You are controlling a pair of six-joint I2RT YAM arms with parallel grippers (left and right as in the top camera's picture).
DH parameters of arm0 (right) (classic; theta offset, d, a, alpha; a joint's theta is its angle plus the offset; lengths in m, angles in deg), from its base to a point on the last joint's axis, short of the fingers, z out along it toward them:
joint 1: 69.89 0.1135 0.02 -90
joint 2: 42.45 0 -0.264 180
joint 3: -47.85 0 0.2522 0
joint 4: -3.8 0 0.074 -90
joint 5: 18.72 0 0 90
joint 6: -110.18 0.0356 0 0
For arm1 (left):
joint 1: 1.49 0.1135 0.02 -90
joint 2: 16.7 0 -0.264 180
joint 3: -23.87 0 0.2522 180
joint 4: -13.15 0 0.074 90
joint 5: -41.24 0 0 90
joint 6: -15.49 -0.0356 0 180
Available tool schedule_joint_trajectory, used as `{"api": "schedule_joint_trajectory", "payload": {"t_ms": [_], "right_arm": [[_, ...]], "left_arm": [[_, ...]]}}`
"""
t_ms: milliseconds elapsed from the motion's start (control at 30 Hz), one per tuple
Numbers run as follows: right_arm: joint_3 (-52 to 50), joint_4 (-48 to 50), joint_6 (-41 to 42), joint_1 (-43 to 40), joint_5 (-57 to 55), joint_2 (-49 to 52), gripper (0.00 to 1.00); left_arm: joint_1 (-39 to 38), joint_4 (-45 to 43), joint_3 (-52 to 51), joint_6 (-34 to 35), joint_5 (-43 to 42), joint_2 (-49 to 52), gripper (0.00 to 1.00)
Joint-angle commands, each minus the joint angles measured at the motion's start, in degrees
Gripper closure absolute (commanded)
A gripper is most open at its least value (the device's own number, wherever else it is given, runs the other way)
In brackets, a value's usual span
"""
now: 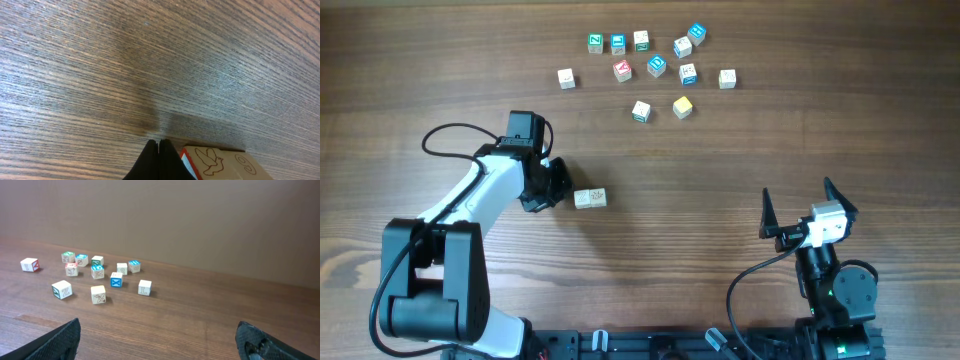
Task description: Form a horizontal line
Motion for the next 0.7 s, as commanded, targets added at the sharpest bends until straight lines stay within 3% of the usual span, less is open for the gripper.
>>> {"api": "schedule_joint_trajectory", "payload": {"t_ms": [0,500,667], "right_arm": [[-0.04,0.11,-0.31,-0.22,0.72,0.00,0.00],[-0.04,0.11,-0.33,-0.22,0.72,0.00,0.00],[-0.04,0.11,-0.33,-0.22,0.72,0.00,0.00]], "left_arm": [[-0.70,-1.05,-0.33,-1.07,-0.96,0.63,0.96],[-2.91,-2.51,-0.33,-2.38,-0.90,0.63,0.96],[-0.13,-2.12,0.35,-2.34,7.13,0.61,0.96]]}}
